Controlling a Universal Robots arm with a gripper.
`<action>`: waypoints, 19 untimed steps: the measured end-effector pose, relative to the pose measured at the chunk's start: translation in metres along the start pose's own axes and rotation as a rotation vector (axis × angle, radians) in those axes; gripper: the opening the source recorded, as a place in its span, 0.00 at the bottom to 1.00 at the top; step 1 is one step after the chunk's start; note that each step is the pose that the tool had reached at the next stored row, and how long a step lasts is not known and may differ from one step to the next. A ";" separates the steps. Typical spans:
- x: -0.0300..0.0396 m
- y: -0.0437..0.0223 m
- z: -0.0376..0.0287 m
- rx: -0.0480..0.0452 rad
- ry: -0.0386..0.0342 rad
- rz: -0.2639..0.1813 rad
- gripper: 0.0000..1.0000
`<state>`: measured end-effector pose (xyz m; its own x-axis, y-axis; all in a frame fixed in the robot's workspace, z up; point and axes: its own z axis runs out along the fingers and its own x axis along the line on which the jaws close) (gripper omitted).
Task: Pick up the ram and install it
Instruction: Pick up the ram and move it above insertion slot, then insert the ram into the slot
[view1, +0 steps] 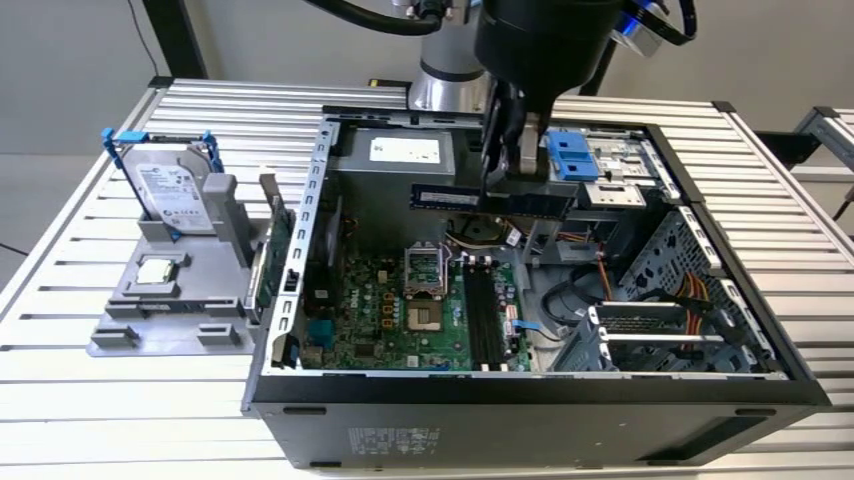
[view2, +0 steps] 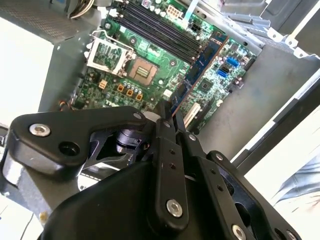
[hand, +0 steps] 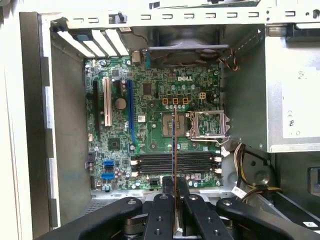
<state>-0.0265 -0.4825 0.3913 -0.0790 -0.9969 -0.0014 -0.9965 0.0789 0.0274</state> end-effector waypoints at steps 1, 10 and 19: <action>-0.0004 0.0000 0.0000 0.0000 -0.0001 0.006 0.00; -0.0027 -0.0011 0.0000 0.0000 -0.0004 0.013 0.00; -0.0128 -0.0065 0.0010 0.0003 -0.0003 -0.002 0.00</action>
<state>-0.0190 -0.4703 0.3901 -0.0765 -0.9971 -0.0018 -0.9967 0.0765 0.0271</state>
